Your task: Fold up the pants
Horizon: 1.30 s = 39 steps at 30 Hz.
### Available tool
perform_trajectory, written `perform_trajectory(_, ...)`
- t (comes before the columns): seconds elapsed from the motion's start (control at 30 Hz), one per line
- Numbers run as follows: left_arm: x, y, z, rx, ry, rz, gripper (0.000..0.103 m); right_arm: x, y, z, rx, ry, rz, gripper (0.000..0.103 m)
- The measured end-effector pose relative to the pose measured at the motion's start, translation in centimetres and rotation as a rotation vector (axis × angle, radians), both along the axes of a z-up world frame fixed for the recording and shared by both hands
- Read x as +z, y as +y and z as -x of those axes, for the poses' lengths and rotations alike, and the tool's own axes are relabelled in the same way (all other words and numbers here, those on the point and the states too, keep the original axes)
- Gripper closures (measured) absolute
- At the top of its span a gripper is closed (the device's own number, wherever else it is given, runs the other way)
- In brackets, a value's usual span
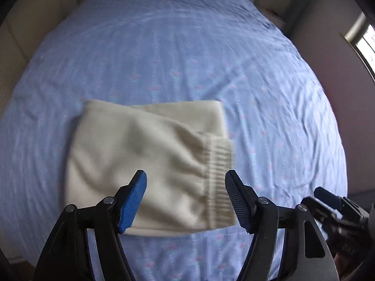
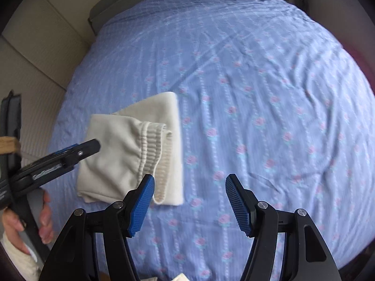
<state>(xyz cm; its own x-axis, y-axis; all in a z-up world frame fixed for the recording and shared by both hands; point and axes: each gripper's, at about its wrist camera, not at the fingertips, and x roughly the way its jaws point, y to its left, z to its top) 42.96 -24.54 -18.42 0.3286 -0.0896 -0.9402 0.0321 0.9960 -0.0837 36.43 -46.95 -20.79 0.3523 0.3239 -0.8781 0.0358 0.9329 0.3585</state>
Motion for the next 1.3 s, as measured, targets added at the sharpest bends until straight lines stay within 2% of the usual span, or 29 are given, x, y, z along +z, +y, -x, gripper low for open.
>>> perform_trajectory(0.1,-0.3,4.0,1.4,0.062,0.009,-0.082,0.033,-0.8,1.8,-1.1,0.055,-0.014,-0.048,0.038)
perform_trajectory(0.2,-0.9,7.1,3.0,0.122,0.048,-0.113,0.033,-2.4,4.0,-2.6,0.11,-0.007,-0.085,0.038)
perform_trajectory(0.27,-1.7,9.0,4.0,0.165,0.077,-0.116,0.033,-3.9,5.4,-3.8,0.132,0.015,-0.097,0.038)
perform_trajectory(0.37,-2.7,11.8,5.9,0.218,0.114,-0.079,0.033,-6.3,6.7,-5.7,0.127,0.054,-0.125,0.039)
perform_trajectory(0.53,-3.8,13.2,7.6,0.229,0.139,-0.075,0.033,-10.3,7.7,-8.5,0.078,0.137,-0.128,0.043)
perform_trajectory(0.57,-3.8,13.4,7.8,0.226,0.144,-0.077,0.033,-10.8,7.7,-8.8,0.067,0.155,-0.146,0.044)
perform_trajectory(0.63,-4.1,13.9,8.1,0.228,0.148,-0.085,0.033,-11.8,8.1,-9.4,0.043,0.183,-0.242,0.044)
perform_trajectory(0.67,-4.2,14.0,8.1,0.231,0.152,-0.087,0.033,-12.3,8.3,-9.6,0.037,0.203,-0.275,0.049)
perform_trajectory(0.7,-4.3,14.3,8.2,0.237,0.158,-0.088,0.033,-12.6,8.6,-9.7,0.034,0.214,-0.274,0.053)
perform_trajectory(0.77,-4.4,14.8,8.2,0.246,0.163,-0.086,0.033,-12.8,9.4,-10.0,0.043,0.217,-0.2,0.066)
perform_trajectory(0.8,-4.4,15.0,8.3,0.251,0.164,-0.083,0.033,-12.3,9.7,-9.9,0.05,0.197,-0.18,0.071)
perform_trajectory(0.83,-4.4,15.4,8.2,0.256,0.163,-0.08,0.033,-11.7,9.9,-9.8,0.053,0.18,-0.172,0.079)
perform_trajectory(0.87,-4.4,15.6,8.3,0.261,0.163,-0.078,0.033,-10.7,10.0,-9.5,0.06,0.15,-0.184,0.082)
perform_trajectory(0.93,-4.4,15.8,8.2,0.269,0.159,-0.071,0.033,-8.8,10.6,-9.4,0.079,0.092,-0.18,0.083)
perform_trajectory(1.03,-4.3,16.2,8.0,0.285,0.153,-0.063,0.033,-5.7,11.9,-9.8,0.152,-0.016,-0.11,0.084)
perform_trajectory(1.1,-4.3,16.1,7.9,0.287,0.151,-0.054,0.033,-4.9,12.0,-10.7,0.175,-0.047,-0.089,0.084)
perform_trajectory(1.23,-4.3,15.4,7.8,0.263,0.147,-0.059,0.033,-6.6,10.9,-12.9,0.196,-0.039,-0.001,0.082)
perform_trajectory(1.3,-4.4,14.7,7.9,0.242,0.143,-0.081,0.033,-8.5,10.4,-13.8,0.218,0.052,-0.004,0.075)
